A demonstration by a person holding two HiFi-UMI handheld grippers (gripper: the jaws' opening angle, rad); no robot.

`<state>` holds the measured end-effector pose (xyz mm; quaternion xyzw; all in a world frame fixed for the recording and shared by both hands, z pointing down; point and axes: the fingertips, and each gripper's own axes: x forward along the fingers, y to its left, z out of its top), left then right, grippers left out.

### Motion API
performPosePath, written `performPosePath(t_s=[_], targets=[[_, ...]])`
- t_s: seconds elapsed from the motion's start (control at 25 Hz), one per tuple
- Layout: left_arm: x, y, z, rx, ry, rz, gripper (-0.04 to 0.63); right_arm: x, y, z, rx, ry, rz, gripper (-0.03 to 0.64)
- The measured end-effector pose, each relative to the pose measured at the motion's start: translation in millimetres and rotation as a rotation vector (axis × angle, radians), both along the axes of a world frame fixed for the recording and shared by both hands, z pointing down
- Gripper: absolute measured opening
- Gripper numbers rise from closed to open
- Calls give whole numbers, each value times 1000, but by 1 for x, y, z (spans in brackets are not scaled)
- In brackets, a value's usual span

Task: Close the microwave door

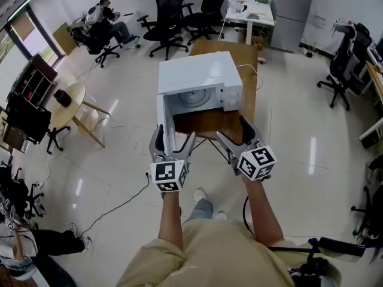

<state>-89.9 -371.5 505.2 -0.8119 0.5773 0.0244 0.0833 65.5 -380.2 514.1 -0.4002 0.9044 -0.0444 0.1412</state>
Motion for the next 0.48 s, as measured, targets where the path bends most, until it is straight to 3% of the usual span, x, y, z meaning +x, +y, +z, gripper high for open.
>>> performPosePath(t_s=[0.48], targets=[[-60,-58,-23,60,4,16,449,-101,-51,-23,58,58,-70,435]])
